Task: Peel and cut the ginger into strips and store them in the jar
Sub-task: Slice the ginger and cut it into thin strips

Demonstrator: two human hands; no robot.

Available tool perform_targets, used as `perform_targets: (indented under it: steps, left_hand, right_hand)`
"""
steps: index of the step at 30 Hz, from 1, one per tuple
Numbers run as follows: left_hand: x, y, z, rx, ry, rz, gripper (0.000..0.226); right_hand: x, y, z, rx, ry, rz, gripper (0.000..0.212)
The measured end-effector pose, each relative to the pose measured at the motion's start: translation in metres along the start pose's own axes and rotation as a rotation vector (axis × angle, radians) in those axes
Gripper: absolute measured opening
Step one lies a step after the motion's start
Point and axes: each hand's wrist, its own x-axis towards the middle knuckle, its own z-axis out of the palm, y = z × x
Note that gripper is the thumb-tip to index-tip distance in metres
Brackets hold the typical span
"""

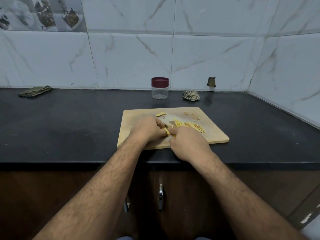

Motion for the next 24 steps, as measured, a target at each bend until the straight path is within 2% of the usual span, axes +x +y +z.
perform_targets:
  steps: [14,24]
  left_hand:
    - [-0.002,0.003,-0.002,0.064,0.002,0.020,0.027]
    - [-0.004,0.000,0.003,0.033,0.032,-0.006,0.026]
  right_hand:
    - [-0.033,0.021,0.003,-0.081,0.037,-0.027,0.053]
    - [-0.023,0.014,0.001,0.007,0.077,0.005,0.051]
